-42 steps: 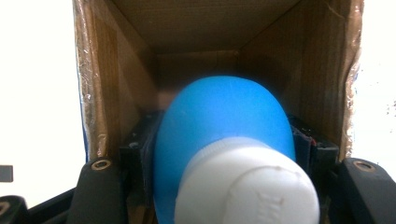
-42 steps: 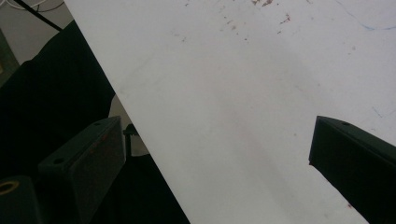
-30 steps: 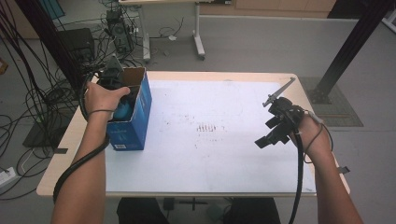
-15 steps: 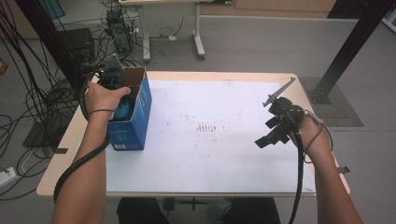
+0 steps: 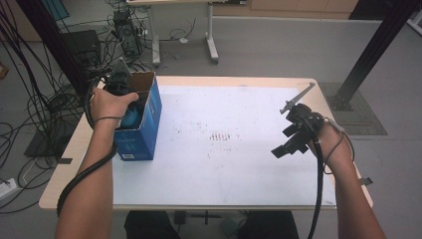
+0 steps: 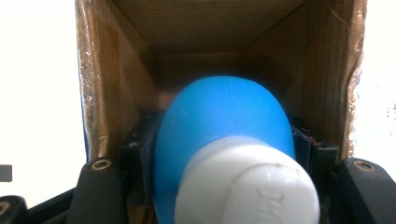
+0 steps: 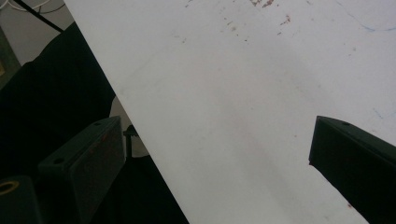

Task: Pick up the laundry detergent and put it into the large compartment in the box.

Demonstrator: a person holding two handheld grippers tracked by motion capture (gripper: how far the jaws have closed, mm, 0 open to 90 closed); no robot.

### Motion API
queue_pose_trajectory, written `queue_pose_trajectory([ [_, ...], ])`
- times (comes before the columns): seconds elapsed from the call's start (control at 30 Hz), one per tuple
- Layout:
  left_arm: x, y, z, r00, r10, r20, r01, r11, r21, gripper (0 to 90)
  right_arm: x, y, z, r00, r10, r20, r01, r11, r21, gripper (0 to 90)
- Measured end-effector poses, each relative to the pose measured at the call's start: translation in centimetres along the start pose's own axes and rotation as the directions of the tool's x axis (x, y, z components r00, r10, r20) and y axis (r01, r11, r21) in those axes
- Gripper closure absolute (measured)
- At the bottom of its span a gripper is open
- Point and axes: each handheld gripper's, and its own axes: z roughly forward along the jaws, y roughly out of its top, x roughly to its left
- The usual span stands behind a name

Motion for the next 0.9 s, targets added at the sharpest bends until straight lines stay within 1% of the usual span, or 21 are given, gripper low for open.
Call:
queue_pose_trajectory([
  [0.77, 0.14, -0.04, -0.01, 1.0, -0.01, 0.001, 0.01, 0.9999, -0.005, 37.3, 0.07, -0.03, -0.04, 1.0, -0.002, 0.002, 0.002, 1.0, 0.001, 3.4],
  [0.9, 0.24, -0.02, 0.03, 0.9998, -0.018, 0.01, 0.018, 0.9998, -0.003, 37.1, 0.1, 0.01, -0.01, 1.0, 0.0, 0.001, -0.001, 1.0, 0.003, 3.5],
])
